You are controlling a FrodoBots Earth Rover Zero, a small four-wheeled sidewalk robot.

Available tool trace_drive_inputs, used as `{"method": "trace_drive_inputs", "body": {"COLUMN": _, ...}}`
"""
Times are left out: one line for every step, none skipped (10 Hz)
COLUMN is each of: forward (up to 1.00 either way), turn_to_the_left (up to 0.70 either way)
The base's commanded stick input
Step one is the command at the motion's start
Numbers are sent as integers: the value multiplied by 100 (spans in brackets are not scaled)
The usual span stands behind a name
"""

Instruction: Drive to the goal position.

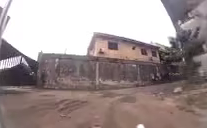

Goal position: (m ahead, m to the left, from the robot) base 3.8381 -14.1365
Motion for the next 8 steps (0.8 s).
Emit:
{"method": "trace_drive_inputs", "body": {"forward": 100, "turn_to_the_left": 0}}
{"method": "trace_drive_inputs", "body": {"forward": 100, "turn_to_the_left": 0}}
{"method": "trace_drive_inputs", "body": {"forward": 100, "turn_to_the_left": 0}}
{"method": "trace_drive_inputs", "body": {"forward": 100, "turn_to_the_left": 0}}
{"method": "trace_drive_inputs", "body": {"forward": 100, "turn_to_the_left": 0}}
{"method": "trace_drive_inputs", "body": {"forward": 100, "turn_to_the_left": -7}}
{"method": "trace_drive_inputs", "body": {"forward": 100, "turn_to_the_left": -40}}
{"method": "trace_drive_inputs", "body": {"forward": 100, "turn_to_the_left": -40}}
